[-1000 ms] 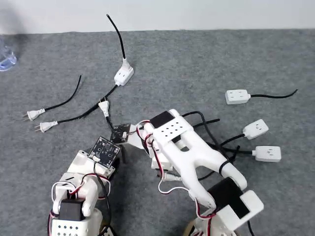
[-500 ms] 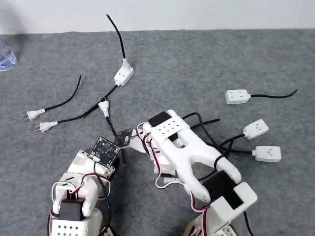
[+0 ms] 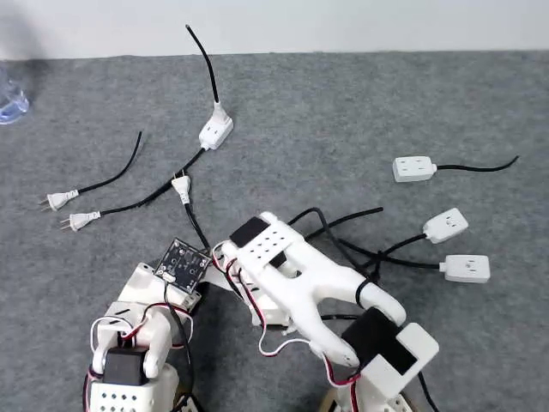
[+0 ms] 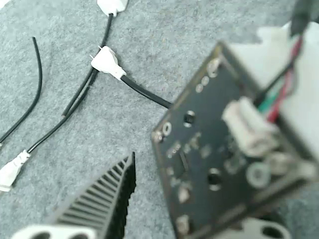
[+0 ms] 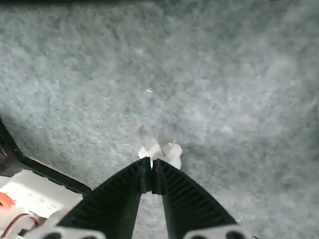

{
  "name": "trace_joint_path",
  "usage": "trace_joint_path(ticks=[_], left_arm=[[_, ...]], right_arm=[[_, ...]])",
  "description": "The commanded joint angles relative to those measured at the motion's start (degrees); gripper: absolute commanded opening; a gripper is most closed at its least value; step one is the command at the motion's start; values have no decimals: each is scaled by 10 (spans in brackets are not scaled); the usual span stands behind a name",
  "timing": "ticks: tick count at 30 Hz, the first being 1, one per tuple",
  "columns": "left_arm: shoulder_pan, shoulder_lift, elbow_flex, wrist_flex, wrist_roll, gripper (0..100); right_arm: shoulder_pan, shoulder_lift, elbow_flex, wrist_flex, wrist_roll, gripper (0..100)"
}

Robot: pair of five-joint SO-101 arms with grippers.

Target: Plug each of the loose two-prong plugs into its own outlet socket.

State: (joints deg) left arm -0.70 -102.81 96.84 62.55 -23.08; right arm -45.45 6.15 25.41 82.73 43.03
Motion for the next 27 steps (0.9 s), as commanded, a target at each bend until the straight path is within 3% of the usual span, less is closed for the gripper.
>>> trace_joint_path(ticks=[1, 7, 12, 20, 27], left_arm=[[3, -4, -3, -2, 4, 236], [3, -4, -3, -2, 4, 236], [-4, -5, -11, 2, 10, 236], [-69, -6, -44, 9, 78, 236], [-67, -6, -49, 24, 81, 236]], right_arm=[[-16, -31, 2, 4, -4, 9], [-15, -101, -8, 49, 1, 26], [0, -131, 53, 19, 13, 180], [3, -135, 116, 1, 60, 94], [1, -135, 112, 6, 61, 90]])
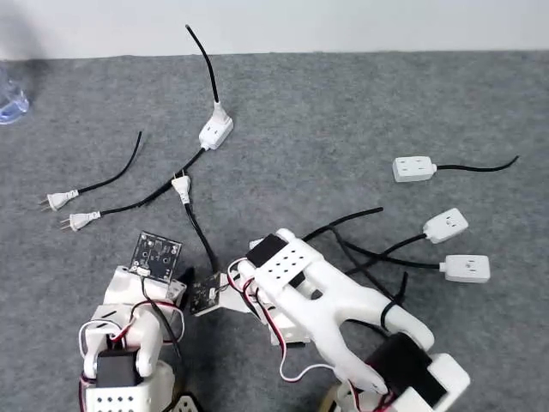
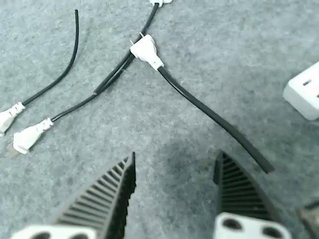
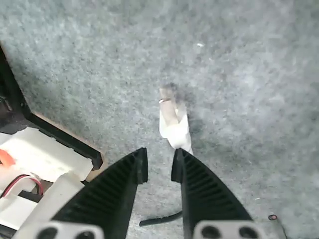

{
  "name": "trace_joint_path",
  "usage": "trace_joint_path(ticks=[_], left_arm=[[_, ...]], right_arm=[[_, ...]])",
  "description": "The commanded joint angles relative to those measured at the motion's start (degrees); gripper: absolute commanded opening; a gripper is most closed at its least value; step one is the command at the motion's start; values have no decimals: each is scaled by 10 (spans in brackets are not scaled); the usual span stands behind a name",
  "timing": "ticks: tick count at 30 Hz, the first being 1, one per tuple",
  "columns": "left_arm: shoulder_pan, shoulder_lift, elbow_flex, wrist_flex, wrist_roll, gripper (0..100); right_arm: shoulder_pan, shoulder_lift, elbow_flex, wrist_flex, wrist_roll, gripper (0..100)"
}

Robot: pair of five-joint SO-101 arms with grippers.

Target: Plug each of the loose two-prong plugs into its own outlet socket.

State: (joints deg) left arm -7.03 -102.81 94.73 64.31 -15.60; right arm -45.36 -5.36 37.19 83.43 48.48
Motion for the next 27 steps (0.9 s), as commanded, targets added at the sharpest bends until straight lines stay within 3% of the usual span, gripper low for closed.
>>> trace_joint_path(ticks=[1, 27], left_arm=[[-3, -6, -28, 7, 5, 236], [21, -6, -16, 4, -14, 236]], right_arm=[[3, -20, -6, -6, 6, 90], [1, 48, -37, -89, 4, 95]])
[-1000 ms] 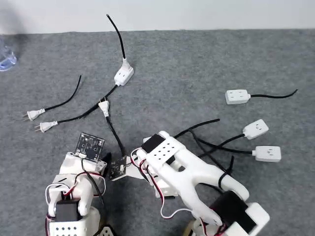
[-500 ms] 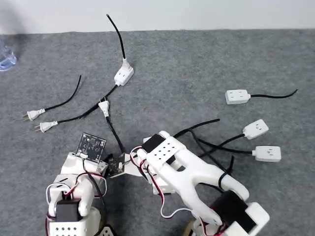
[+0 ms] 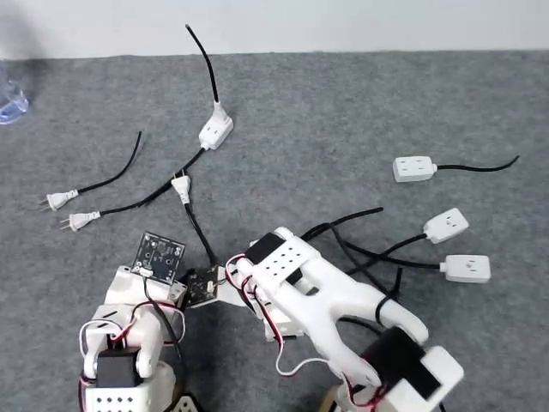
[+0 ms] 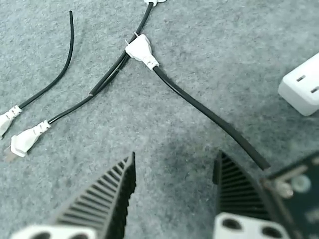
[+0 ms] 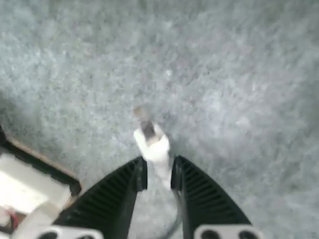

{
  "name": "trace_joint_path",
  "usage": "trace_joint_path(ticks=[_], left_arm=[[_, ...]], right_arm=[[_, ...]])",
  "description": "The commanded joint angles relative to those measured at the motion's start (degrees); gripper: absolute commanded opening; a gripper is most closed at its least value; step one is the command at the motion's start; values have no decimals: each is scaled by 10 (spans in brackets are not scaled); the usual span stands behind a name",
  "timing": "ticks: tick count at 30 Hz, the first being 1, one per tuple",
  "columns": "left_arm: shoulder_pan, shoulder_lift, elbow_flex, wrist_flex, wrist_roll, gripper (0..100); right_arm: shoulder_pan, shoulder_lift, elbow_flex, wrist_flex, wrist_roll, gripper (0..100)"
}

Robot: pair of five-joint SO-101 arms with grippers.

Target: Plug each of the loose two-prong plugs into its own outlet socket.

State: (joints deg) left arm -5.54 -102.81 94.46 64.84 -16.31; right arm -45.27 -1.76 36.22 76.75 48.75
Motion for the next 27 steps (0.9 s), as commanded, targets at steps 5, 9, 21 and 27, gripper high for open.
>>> trace_joint_path(ticks=[5, 9, 21, 27], left_arm=[[6, -6, -14, -2, -7, 236], [6, -6, -13, -2, -7, 236], [6, -6, -5, -14, -8, 236], [6, -6, -5, -14, -8, 236]], right_arm=[[0, 44, -30, -43, 4, 88], [0, 45, -31, -39, 33, 8], [77, -13, -91, 7, 64, 8], [126, 9, -124, 2, 84, 8]])
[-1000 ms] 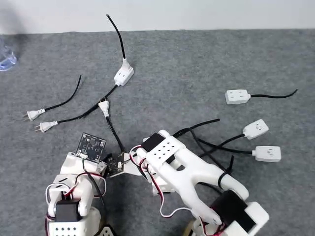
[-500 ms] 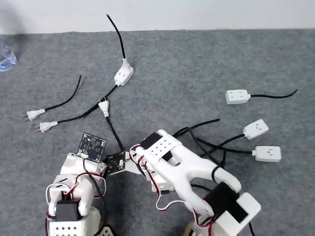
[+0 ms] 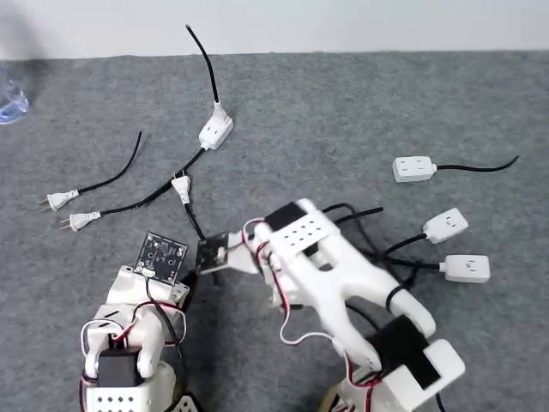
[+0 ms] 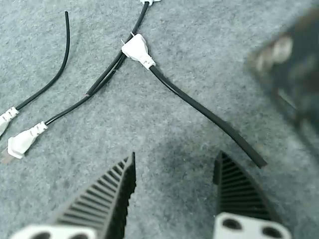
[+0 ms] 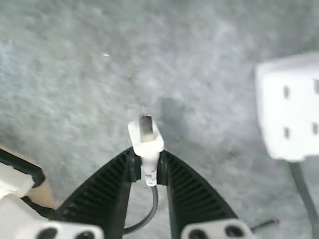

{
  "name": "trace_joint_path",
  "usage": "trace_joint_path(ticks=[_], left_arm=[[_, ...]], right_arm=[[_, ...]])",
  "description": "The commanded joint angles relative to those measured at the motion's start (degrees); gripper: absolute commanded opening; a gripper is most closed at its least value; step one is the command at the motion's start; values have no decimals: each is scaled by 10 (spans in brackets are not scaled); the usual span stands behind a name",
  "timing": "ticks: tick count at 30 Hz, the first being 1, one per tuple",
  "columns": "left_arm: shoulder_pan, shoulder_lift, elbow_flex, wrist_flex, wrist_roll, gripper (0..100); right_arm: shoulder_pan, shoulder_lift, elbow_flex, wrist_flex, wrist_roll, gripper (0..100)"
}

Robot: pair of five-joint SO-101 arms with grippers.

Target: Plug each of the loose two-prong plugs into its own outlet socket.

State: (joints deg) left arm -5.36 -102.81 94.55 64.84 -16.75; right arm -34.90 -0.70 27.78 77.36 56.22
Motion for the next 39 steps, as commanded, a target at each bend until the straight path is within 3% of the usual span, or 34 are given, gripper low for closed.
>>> trace_joint_path(ticks=[1, 11, 18, 24, 31, 35, 39], left_arm=[[4, -6, -6, -14, -4, 236], [4, -6, -5, -14, -4, 236], [5, -6, -2, -21, -4, 236], [5, -6, 0, -22, -4, 236], [5, -6, 0, -22, -4, 236], [5, -6, 1, -22, -4, 236], [5, -6, 1, -22, -4, 236]], right_arm=[[29, 6, -44, -9, 10, 8], [38, 100, -56, -54, 2, 13], [54, 100, -125, -51, -84, 195], [51, 100, -167, -9, -89, 164], [44, 99, -236, 134, -90, 113], [3, 82, -230, 183, -98, 138], [-68, 21, -176, 186, -105, 76]])
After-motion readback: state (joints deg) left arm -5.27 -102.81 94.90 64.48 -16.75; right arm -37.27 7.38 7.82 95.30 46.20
